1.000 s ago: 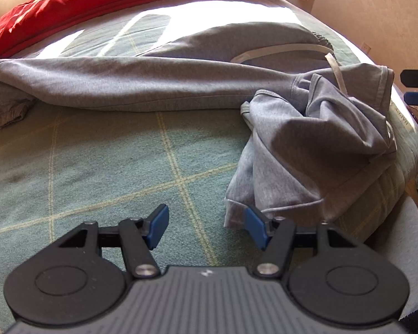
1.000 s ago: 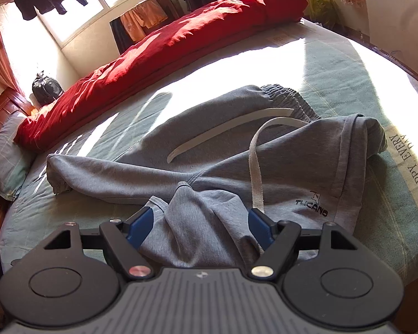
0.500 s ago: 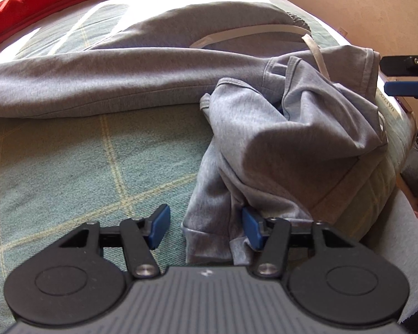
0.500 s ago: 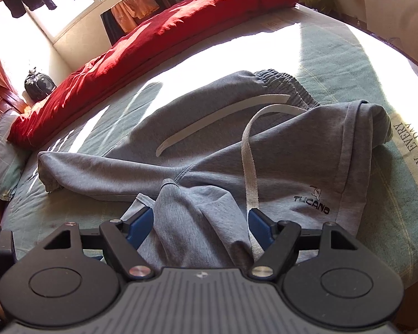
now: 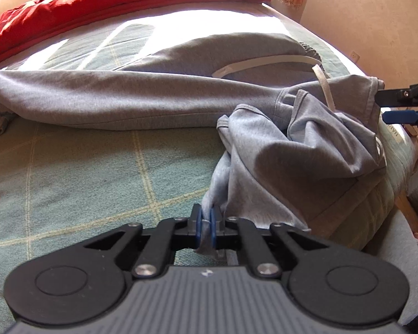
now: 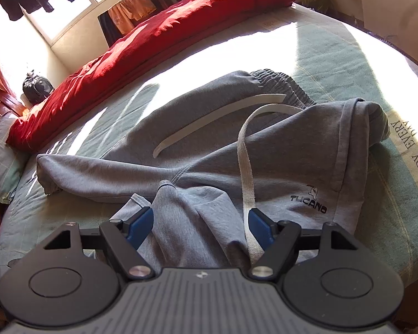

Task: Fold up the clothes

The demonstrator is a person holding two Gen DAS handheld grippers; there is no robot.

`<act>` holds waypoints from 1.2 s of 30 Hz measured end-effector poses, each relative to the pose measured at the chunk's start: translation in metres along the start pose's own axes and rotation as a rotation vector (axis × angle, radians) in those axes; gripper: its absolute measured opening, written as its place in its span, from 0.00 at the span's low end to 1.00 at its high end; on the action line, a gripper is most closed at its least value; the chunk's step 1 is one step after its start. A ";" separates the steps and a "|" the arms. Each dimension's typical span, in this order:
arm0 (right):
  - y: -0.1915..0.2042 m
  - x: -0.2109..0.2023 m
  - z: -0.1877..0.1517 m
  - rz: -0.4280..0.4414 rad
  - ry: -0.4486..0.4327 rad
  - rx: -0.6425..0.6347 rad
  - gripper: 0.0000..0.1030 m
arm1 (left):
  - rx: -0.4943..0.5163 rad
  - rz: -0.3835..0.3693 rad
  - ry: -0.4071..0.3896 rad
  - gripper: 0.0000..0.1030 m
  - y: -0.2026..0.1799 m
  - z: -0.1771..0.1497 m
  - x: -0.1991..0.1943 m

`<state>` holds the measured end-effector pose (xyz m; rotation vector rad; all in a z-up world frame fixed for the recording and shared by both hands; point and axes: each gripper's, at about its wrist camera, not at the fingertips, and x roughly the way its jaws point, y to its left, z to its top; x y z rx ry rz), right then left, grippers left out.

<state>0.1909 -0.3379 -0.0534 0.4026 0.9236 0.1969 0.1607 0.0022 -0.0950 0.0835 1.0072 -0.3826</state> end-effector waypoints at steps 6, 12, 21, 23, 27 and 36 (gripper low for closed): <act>0.004 -0.007 -0.001 0.006 -0.013 -0.005 0.76 | -0.042 0.083 -0.017 0.04 0.018 -0.005 -0.024; 0.008 -0.014 -0.001 0.012 -0.025 -0.016 0.77 | -0.113 0.174 -0.056 0.04 0.050 -0.022 -0.058; 0.019 -0.014 -0.001 0.016 -0.022 -0.034 0.77 | -0.286 0.321 -0.124 0.04 0.109 -0.048 -0.112; 0.024 -0.014 0.000 0.020 -0.021 -0.047 0.77 | -0.315 0.324 -0.128 0.04 0.117 -0.054 -0.118; 0.031 -0.015 0.001 0.019 -0.023 -0.067 0.77 | -0.284 0.494 -0.145 0.00 0.129 -0.063 -0.132; 0.030 -0.006 0.003 0.006 -0.005 -0.059 0.77 | -0.348 0.348 -0.066 0.28 0.166 -0.079 -0.139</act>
